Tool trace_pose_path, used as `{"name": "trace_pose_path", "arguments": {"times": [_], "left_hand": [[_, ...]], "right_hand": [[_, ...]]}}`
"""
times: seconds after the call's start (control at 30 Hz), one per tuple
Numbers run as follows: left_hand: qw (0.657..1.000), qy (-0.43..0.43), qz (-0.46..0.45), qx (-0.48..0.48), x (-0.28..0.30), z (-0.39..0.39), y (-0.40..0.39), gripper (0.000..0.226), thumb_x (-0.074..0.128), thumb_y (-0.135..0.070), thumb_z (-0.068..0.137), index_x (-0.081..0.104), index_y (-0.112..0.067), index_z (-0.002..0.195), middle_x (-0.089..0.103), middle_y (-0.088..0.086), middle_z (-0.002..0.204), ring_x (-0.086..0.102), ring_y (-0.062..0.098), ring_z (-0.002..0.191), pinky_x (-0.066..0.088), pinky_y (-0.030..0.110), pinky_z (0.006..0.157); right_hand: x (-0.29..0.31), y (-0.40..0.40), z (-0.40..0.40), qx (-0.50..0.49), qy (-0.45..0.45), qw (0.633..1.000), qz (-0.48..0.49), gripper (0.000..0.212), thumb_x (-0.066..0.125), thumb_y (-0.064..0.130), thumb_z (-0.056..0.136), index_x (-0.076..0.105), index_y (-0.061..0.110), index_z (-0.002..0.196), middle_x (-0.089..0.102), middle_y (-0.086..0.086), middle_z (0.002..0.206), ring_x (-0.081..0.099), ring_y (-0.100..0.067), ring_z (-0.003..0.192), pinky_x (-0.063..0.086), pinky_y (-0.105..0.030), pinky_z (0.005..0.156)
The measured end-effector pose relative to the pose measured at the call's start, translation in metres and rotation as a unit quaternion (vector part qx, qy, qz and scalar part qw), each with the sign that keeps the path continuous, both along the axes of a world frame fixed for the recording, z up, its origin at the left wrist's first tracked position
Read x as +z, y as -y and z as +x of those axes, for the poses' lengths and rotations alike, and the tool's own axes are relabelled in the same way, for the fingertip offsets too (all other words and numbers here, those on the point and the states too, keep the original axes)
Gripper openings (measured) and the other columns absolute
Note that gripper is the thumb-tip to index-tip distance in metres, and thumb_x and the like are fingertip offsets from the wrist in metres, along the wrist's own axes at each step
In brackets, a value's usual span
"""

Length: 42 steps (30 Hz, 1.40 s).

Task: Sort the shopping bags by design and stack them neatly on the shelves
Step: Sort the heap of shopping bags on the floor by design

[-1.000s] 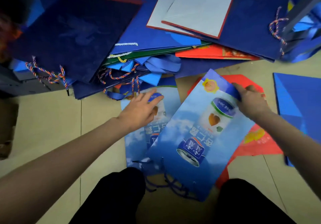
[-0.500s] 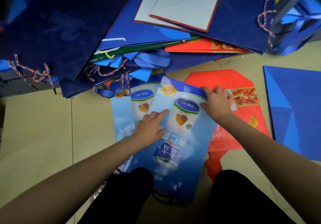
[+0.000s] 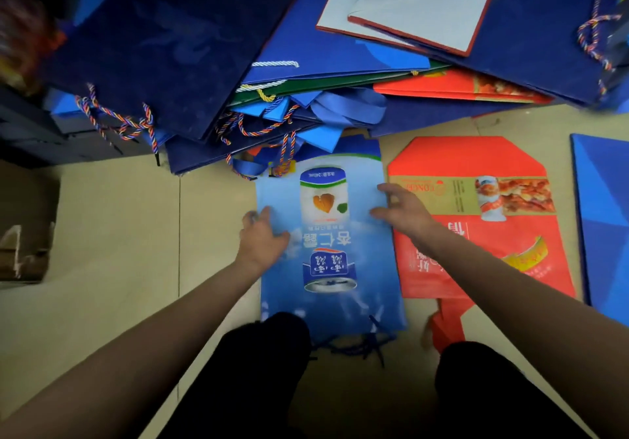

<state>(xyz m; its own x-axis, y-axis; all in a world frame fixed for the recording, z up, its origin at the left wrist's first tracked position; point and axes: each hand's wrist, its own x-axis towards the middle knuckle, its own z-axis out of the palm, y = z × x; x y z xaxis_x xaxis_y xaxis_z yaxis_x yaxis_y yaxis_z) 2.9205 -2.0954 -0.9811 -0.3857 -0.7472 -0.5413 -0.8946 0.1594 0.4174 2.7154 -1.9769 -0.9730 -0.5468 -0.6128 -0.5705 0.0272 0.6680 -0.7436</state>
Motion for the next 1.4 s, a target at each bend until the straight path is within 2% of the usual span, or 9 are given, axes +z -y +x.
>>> {"name": "trace_pose_path", "arguments": {"times": [0.1,0.23,0.5,0.6,0.7,0.87,1.03,1.23,1.4], "left_hand": [[1.0,0.009,-0.002,-0.024,0.004,-0.001,0.004,0.065,0.055,-0.021,0.092,0.023,-0.012,0.148,0.009,0.022,0.152,0.03,0.04,0.134,0.028,0.033,0.11],[0.998,0.041,0.007,-0.041,0.005,-0.008,-0.009,0.064,0.049,-0.026,0.095,0.016,-0.014,0.149,-0.001,0.026,0.153,0.021,0.042,0.138,0.023,0.034,0.111],[0.99,0.026,0.037,-0.135,0.019,-0.018,-0.011,0.068,0.051,-0.027,0.095,0.013,-0.018,0.151,-0.013,0.014,0.157,-0.004,0.036,0.144,0.014,0.039,0.115],[0.977,-0.101,-0.089,-0.165,0.038,-0.014,-0.006,0.047,0.048,-0.023,0.092,0.043,-0.011,0.138,0.017,0.015,0.153,0.024,0.03,0.136,0.028,0.039,0.109],[0.884,-0.275,-0.296,-0.236,0.07,-0.012,0.013,0.035,0.046,-0.016,0.082,0.063,-0.004,0.11,0.046,0.011,0.125,0.044,0.022,0.103,0.039,0.031,0.089],[0.842,-0.12,-0.478,-0.219,0.106,-0.031,0.072,0.056,0.061,-0.017,0.072,0.052,-0.007,0.126,0.044,0.021,0.136,0.042,0.038,0.12,0.038,0.048,0.091],[0.919,0.136,-0.337,-0.154,0.133,-0.041,0.118,0.06,0.055,-0.014,0.088,0.033,-0.016,0.144,0.04,0.021,0.141,0.04,0.042,0.123,0.037,0.049,0.096],[0.871,0.084,-0.426,-0.231,0.173,-0.034,0.063,0.036,0.043,-0.011,0.088,0.049,-0.018,0.124,0.064,0.02,0.102,0.059,0.044,0.092,0.037,0.039,0.064],[0.946,-0.114,-0.18,-0.246,0.159,-0.031,-0.021,0.055,0.034,-0.037,0.079,0.051,-0.027,0.13,0.065,0.0,0.117,0.062,0.028,0.104,0.05,0.037,0.084]], "right_hand": [[0.007,0.022,0.006,0.063,-0.002,0.997,-0.038,0.055,0.062,0.004,0.087,0.042,0.012,0.138,0.04,-0.009,0.142,0.042,-0.02,0.125,0.036,-0.024,0.091],[-0.006,0.022,0.008,0.214,-0.146,0.957,0.132,0.067,0.063,0.018,0.087,0.03,0.018,0.145,0.022,-0.016,0.15,0.025,-0.031,0.138,0.025,-0.031,0.111],[-0.005,0.0,0.0,0.236,-0.168,0.945,0.15,0.066,0.065,0.022,0.085,0.034,0.019,0.143,0.019,-0.016,0.151,0.024,-0.033,0.138,0.025,-0.027,0.106],[0.023,0.002,-0.007,0.187,-0.164,0.968,0.037,0.054,0.067,0.012,0.085,0.046,0.012,0.135,0.034,-0.017,0.141,0.045,-0.032,0.124,0.037,-0.026,0.097],[0.064,0.01,-0.017,0.108,-0.184,0.969,-0.125,0.033,0.059,-0.001,0.087,0.058,0.021,0.111,0.052,-0.012,0.116,0.063,-0.015,0.095,0.047,-0.019,0.074],[0.111,0.033,-0.034,0.009,-0.146,0.961,-0.234,0.024,0.059,0.007,0.09,0.056,0.021,0.109,0.056,0.005,0.106,0.058,-0.01,0.076,0.051,-0.027,0.074],[0.107,0.047,-0.025,-0.055,-0.061,0.973,-0.216,0.031,0.059,0.008,0.091,0.053,0.01,0.121,0.052,0.0,0.113,0.059,-0.006,0.077,0.054,-0.021,0.067],[0.115,0.055,-0.007,-0.036,0.077,0.972,-0.221,0.035,0.058,0.021,0.092,0.047,0.017,0.125,0.057,0.0,0.114,0.063,-0.021,0.101,0.055,-0.034,0.086],[0.119,0.052,-0.007,-0.037,0.172,0.958,-0.225,0.056,0.057,0.003,0.09,0.033,0.024,0.137,0.066,-0.004,0.097,0.069,-0.016,0.077,0.058,-0.027,0.067]]}}
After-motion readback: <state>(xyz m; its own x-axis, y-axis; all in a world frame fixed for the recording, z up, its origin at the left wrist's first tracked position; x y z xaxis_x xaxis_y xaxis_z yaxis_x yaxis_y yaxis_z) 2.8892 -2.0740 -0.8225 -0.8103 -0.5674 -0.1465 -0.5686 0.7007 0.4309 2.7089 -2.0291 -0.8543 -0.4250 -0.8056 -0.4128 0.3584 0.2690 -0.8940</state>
